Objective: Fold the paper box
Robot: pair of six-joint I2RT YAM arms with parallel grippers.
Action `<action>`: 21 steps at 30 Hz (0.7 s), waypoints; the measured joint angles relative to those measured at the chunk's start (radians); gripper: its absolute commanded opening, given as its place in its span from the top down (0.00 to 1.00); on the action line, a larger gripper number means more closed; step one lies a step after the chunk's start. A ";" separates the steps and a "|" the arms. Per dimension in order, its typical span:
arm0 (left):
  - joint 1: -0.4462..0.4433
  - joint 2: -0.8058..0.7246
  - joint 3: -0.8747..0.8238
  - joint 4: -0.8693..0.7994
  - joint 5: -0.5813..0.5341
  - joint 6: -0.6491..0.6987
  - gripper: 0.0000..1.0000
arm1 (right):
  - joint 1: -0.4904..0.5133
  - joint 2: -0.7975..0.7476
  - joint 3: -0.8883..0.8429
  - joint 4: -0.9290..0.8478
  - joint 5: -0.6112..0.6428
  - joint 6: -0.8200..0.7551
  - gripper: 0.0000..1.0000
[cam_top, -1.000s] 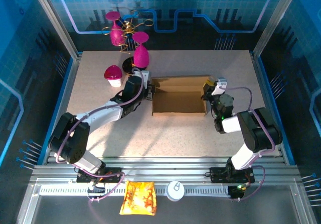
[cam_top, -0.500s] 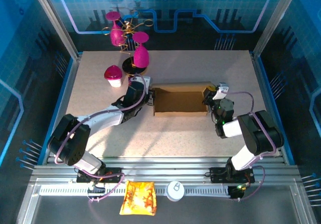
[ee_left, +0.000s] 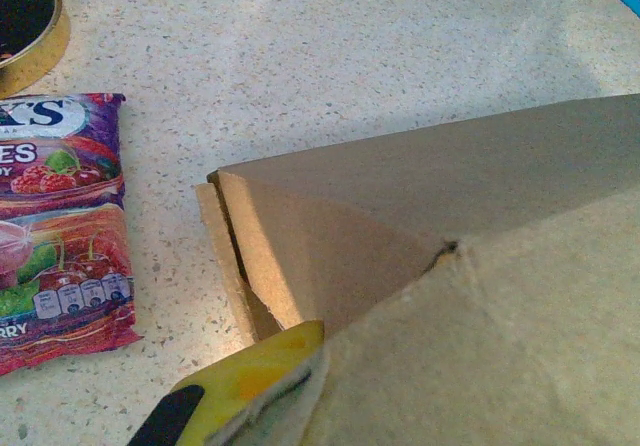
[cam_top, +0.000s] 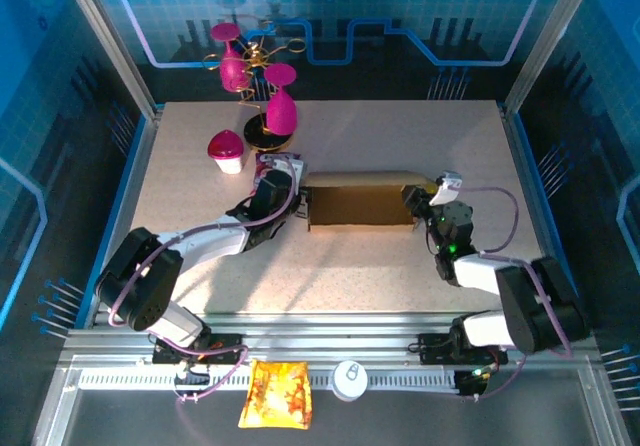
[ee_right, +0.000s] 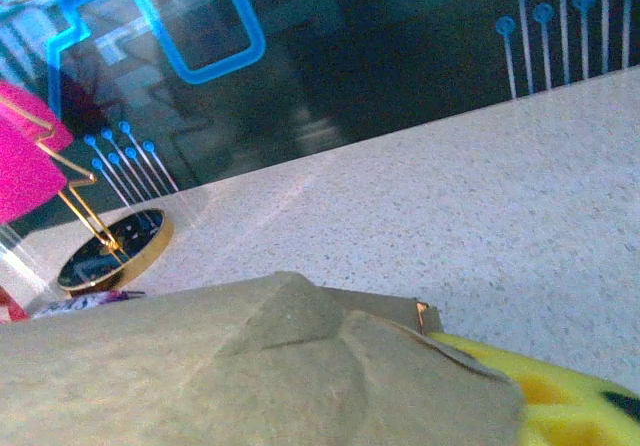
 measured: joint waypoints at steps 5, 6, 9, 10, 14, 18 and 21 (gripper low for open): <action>-0.006 0.000 0.000 0.000 -0.019 0.003 0.96 | 0.002 -0.246 0.017 -0.297 -0.003 0.034 0.38; -0.008 0.000 0.000 0.000 -0.023 0.003 0.96 | 0.003 -0.295 0.017 -0.356 -0.005 0.048 0.38; -0.011 0.003 0.000 0.000 -0.031 0.003 0.96 | 0.005 -0.419 0.017 -0.516 -0.011 0.091 0.38; -0.012 0.003 0.000 0.000 -0.034 0.003 0.96 | 0.005 -0.453 0.017 -0.563 -0.013 0.103 0.38; -0.015 0.008 0.000 0.000 -0.038 0.003 0.96 | 0.006 -0.576 0.024 -0.762 -0.040 0.145 0.40; -0.015 0.011 0.000 0.000 -0.041 0.003 0.97 | 0.013 -0.647 0.080 -0.939 -0.073 0.178 0.44; -0.015 0.011 0.000 0.000 -0.042 0.003 0.97 | 0.013 -0.662 0.164 -1.038 -0.101 0.200 0.46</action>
